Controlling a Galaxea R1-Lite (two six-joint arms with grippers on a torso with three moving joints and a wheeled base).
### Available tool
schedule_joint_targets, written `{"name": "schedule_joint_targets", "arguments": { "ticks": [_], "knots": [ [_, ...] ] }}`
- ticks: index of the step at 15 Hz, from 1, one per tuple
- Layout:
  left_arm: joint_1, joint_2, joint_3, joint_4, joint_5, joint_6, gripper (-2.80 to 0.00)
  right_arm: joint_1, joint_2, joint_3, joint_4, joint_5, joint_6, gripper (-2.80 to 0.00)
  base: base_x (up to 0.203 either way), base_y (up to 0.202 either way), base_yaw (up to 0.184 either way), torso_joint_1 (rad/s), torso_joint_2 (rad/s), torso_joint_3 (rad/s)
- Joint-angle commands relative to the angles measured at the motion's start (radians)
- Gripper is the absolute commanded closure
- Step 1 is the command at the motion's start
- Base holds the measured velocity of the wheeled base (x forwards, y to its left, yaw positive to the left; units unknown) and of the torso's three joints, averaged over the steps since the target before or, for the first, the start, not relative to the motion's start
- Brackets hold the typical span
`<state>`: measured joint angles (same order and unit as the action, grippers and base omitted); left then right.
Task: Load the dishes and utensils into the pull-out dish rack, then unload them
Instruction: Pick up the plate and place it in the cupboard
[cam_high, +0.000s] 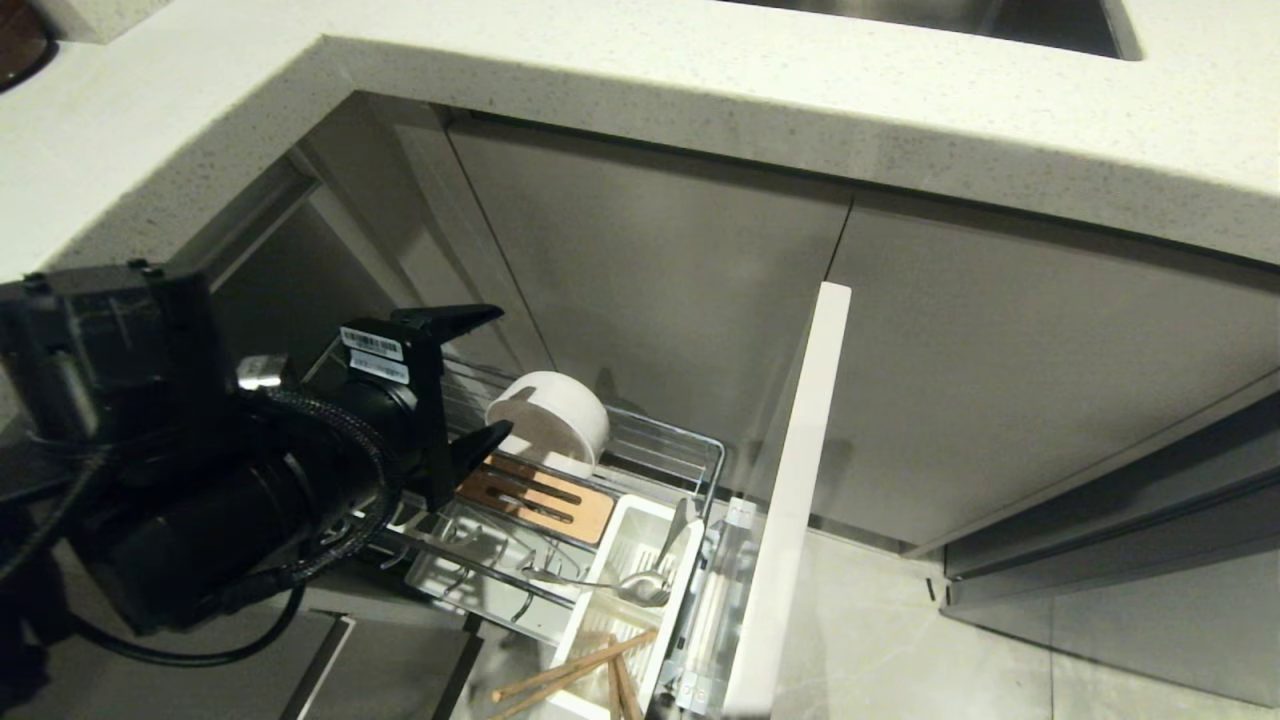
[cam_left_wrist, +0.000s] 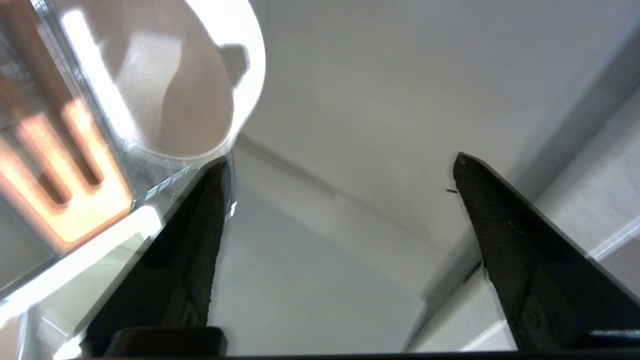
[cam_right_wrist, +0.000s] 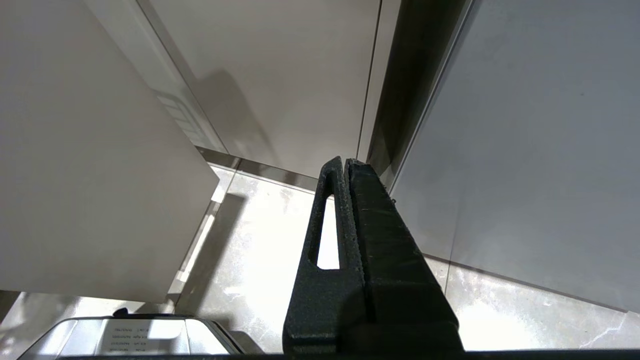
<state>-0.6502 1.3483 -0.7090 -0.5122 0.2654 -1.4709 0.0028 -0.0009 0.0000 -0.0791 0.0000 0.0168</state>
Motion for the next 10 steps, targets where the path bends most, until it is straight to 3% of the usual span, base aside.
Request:
{"name": "schedule_joint_targets", "arguments": {
  "ticks": [1, 3, 6, 10],
  "knots": [
    [-0.056, -0.103, -0.060, 0.114, 0.038, 0.044, 0.00, 0.000, 0.001, 0.027, -0.001, 0.000, 0.000, 0.00, 0.000, 0.000, 0.000, 0.000, 0.00, 0.000],
    [-0.087, -0.107, -0.087, 0.138, 0.041, 0.211, 0.00, 0.000, 0.001, 0.027, -0.001, 0.000, 0.000, 0.00, 0.000, 0.000, 0.000, 0.000, 0.00, 0.000],
    [-0.122, -0.112, -0.159, 0.145, 0.044, 0.373, 0.00, 0.000, 0.001, 0.026, -0.001, 0.000, 0.000, 0.00, 0.000, 0.000, 0.000, 0.000, 0.00, 0.000],
    [-0.157, -0.134, -0.369, 0.154, 0.040, 0.757, 0.00, 0.000, 0.001, 0.026, -0.001, 0.000, 0.000, 0.00, 0.000, 0.000, 0.000, 0.000, 0.00, 0.000]
  ]
}}
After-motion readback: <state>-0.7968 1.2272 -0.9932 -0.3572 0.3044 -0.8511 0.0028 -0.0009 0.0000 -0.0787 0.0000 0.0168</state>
